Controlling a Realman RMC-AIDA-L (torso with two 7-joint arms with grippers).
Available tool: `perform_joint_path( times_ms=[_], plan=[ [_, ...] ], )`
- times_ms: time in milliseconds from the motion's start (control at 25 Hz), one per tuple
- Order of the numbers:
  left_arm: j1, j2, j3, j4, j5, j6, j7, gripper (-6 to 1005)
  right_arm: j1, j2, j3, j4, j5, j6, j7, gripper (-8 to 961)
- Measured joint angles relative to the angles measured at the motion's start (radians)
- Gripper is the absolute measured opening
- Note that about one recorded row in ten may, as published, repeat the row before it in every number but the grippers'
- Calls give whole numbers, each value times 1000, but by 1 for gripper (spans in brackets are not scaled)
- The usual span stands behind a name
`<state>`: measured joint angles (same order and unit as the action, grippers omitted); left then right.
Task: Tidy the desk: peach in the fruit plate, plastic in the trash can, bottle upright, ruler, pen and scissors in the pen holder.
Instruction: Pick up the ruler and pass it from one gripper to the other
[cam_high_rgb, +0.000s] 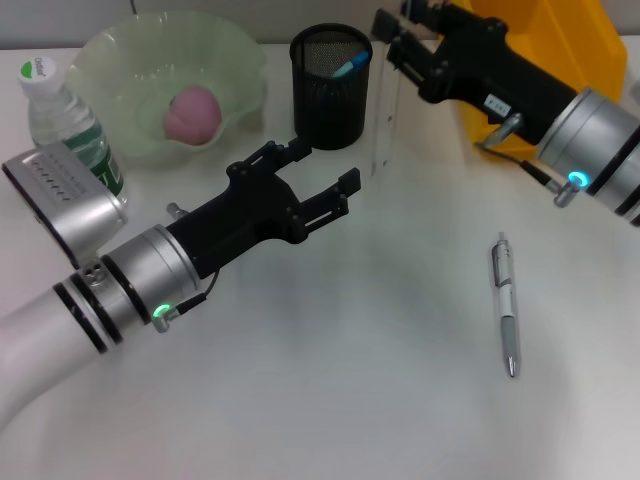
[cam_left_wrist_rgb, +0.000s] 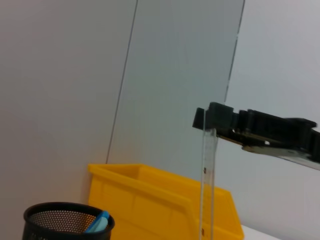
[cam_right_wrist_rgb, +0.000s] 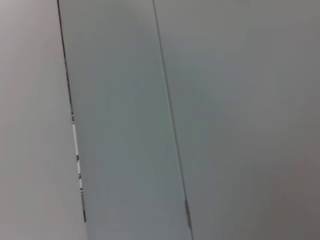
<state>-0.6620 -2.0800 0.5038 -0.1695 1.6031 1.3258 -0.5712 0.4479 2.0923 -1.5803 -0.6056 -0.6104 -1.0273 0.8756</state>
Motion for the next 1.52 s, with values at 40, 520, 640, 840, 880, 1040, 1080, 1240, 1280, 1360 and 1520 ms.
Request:
perform_joint_path(
  times_ms=[40, 520, 640, 840, 880, 1040, 1080, 1240, 1280, 1360, 1520],
  plan=[
    [-5, 0, -19, -21, 1, -18, 19, 741, 1, 0, -16, 5, 14, 0, -8, 379],
    [-17, 0, -95, -79, 4, -80, 35, 738, 1, 0, -156, 33, 129, -12, -51, 378],
    [-19, 0, -105, -89, 5, -92, 41, 737, 2, 0, -173, 33, 130, -12, -52, 379],
    [-21, -1, -123, -104, 5, -108, 47, 736, 13, 0, -233, 32, 193, -10, -64, 381],
    [-21, -1, -124, -104, 4, -109, 47, 736, 13, 0, -233, 32, 193, -10, -64, 382],
    [-23, -2, -135, -110, 5, -117, 47, 735, 19, 0, -273, 34, 219, -5, -78, 383],
    [-23, -2, -135, -110, 5, -117, 47, 734, 20, 0, -276, 34, 220, -5, -78, 384],
    [-20, -2, -152, -113, 4, -124, 53, 733, 20, 0, -279, 35, 221, -4, -79, 386],
    [-20, -2, -152, -113, 4, -124, 53, 733, 20, 0, -278, 35, 221, -4, -79, 386],
    [-17, -2, -157, -115, 4, -129, 64, 733, 18, 0, -275, 35, 222, -4, -79, 387],
    [-18, -2, -158, -116, 4, -131, 69, 732, 17, 0, -272, 35, 222, -3, -79, 389]
  ],
)
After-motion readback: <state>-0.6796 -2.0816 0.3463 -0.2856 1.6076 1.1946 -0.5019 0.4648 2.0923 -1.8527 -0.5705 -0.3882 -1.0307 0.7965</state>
